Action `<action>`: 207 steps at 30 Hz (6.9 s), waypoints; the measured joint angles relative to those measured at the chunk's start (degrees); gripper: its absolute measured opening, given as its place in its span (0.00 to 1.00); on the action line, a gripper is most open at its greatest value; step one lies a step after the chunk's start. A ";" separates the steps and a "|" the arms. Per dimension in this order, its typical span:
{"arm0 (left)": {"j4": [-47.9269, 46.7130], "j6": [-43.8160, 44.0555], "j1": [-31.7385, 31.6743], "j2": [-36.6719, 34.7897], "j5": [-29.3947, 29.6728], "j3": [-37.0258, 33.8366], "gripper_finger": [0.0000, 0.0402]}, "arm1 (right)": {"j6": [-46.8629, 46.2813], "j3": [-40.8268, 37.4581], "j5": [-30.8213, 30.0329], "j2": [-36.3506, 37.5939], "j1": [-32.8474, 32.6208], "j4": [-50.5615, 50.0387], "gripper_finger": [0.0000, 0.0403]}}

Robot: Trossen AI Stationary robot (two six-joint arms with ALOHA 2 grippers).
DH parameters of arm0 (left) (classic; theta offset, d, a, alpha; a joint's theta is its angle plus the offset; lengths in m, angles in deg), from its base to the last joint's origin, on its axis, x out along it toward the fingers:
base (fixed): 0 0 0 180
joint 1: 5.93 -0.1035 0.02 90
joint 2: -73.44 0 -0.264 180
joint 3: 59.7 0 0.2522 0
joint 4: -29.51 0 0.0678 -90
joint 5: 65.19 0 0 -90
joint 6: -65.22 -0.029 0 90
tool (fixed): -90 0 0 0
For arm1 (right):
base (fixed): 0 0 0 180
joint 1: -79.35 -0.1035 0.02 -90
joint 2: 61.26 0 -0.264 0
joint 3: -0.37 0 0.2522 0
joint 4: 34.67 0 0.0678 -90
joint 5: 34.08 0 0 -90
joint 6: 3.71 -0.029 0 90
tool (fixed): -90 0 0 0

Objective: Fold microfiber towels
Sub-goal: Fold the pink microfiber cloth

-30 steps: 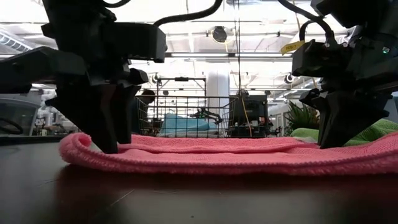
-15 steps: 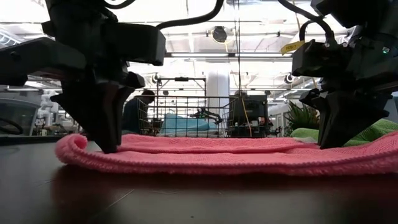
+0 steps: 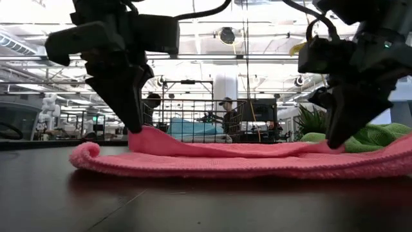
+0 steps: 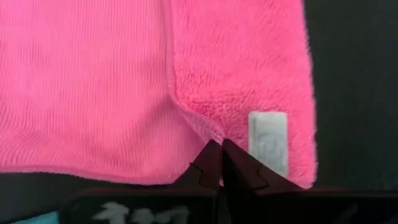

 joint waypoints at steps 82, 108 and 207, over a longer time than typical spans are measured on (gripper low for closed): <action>11.03 19.07 3.28 1.24 -2.27 -0.13 0.07 | -6.97 8.44 5.60 -3.06 -6.51 -1.93 0.02; 5.74 13.41 -2.50 6.25 2.08 -0.15 0.03 | 0.91 -2.86 3.71 -3.03 5.44 7.37 0.00; -9.67 9.67 -16.50 -2.80 0.96 -0.17 0.04 | -13.00 -13.81 17.29 5.92 24.83 17.90 0.46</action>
